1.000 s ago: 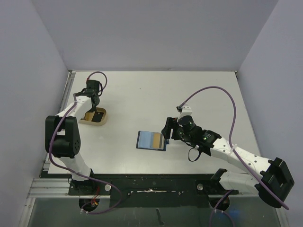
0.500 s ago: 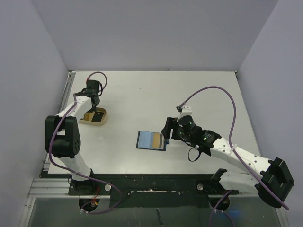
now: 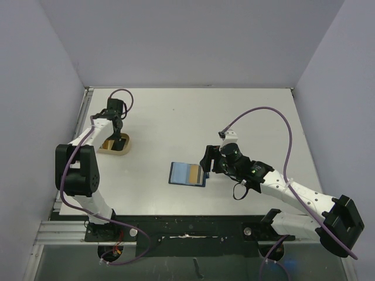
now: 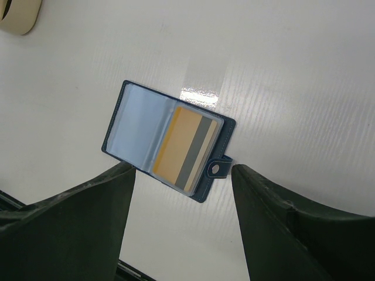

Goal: Put the credit cards into the card holder
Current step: Pick up the credit card from the storage box.

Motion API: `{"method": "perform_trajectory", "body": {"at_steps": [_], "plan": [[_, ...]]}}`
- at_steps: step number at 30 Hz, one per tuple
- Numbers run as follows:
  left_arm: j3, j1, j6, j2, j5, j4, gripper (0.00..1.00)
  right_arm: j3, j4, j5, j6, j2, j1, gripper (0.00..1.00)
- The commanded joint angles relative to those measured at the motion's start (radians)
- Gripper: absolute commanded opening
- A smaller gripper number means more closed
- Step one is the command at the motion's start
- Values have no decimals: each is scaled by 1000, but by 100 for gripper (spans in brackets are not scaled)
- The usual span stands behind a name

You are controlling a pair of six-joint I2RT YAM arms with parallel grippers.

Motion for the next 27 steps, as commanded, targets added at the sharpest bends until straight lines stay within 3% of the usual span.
{"method": "perform_trajectory", "body": {"at_steps": [1,11,22,27], "plan": [[66,-5,-48,-70,68,-38,0,26,28,13,-3,-3,5,68],[60,-3,-134,-192,287,-72,0,42,40,-2,14,6,8,68],[-102,8,-271,-367,854,88,0,32,123,-31,65,-18,13,64],[-201,9,-383,-426,1138,232,0,18,213,-73,101,-15,14,55]]}}
